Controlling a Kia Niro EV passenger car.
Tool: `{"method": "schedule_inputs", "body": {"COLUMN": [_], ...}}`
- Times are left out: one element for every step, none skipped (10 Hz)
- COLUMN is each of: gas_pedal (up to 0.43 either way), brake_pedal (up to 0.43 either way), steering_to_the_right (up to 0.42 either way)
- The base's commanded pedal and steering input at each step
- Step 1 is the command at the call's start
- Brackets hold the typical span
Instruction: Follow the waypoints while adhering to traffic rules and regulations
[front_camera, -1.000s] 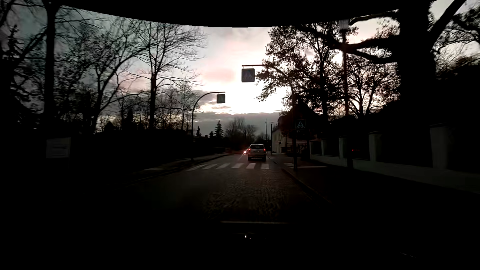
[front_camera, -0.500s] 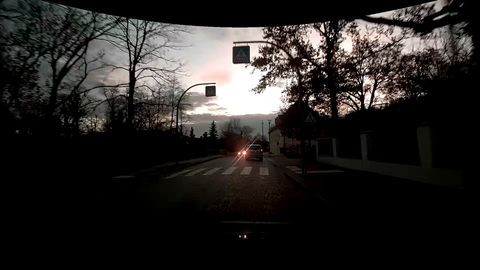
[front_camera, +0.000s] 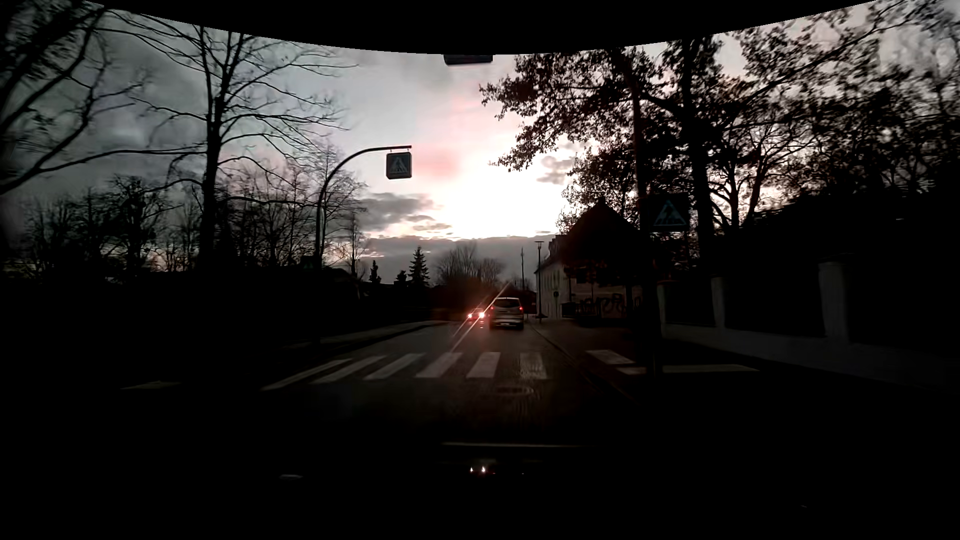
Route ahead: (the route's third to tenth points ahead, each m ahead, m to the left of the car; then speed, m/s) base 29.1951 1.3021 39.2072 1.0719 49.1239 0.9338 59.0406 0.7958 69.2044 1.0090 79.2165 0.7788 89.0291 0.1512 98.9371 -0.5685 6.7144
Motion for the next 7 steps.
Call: {"method": "schedule_inputs", "body": {"gas_pedal": [0.079,0.079,0.079,0.079,0.079,0.079,0.079], "brake_pedal": [0.0,0.0,0.0,0.0,0.0,0.0,0.0], "steering_to_the_right": [0.004,0.003,0.002,0.001,0.001,-0.001,-0.005]}}
